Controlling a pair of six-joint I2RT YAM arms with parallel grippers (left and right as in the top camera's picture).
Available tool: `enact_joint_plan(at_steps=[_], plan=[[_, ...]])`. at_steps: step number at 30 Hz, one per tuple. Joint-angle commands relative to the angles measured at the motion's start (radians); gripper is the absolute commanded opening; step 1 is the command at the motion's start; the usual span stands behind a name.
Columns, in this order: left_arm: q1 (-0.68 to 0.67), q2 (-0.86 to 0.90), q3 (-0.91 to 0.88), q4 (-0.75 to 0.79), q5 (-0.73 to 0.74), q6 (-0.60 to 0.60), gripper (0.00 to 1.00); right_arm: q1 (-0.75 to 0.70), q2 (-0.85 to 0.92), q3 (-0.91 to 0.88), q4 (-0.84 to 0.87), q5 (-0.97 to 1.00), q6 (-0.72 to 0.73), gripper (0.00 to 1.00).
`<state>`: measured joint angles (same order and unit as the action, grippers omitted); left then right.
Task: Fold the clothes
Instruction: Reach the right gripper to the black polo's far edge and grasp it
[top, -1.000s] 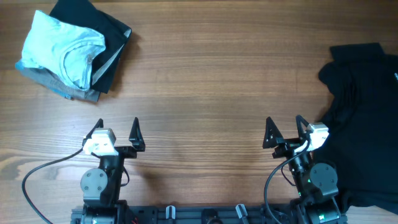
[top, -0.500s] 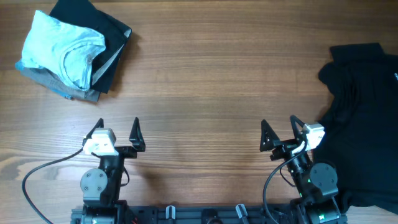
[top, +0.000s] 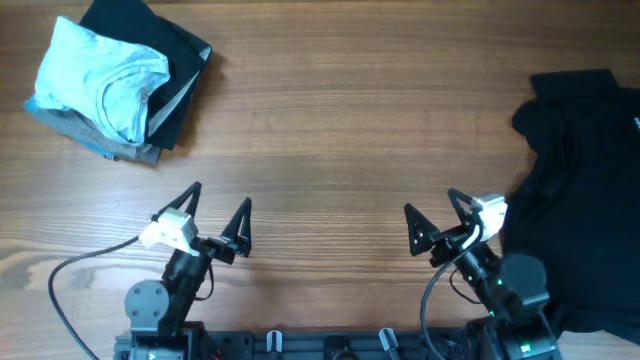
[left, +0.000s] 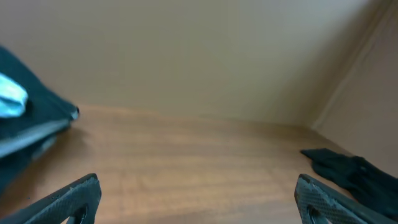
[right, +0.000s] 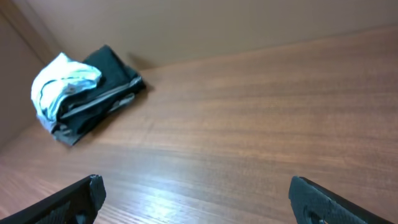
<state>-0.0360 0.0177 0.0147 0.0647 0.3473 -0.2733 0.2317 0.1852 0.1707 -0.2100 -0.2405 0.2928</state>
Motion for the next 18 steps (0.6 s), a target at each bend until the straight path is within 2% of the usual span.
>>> enact_joint_plan(at_steps=[1,5,9,16,18], plan=[[0.006,0.049,0.095,-0.031,0.011,-0.056,1.0,-0.005,0.142,0.169,-0.125,-0.024,-0.114,1.0],[0.006,0.156,0.221,-0.112,-0.004,-0.047,1.0,-0.005,0.334,0.32,-0.274,-0.004,-0.158,1.0],[0.006,0.336,0.438,-0.273,-0.007,0.006,1.0,-0.005,0.566,0.492,-0.402,-0.023,-0.155,1.0],[0.006,0.742,0.977,-0.788,-0.007,0.158,1.0,-0.005,0.924,0.806,-0.626,-0.272,-0.168,1.0],[0.006,0.848,1.099,-0.9,-0.008,0.169,1.0,-0.005,1.006,0.888,-0.674,-0.25,-0.193,1.0]])
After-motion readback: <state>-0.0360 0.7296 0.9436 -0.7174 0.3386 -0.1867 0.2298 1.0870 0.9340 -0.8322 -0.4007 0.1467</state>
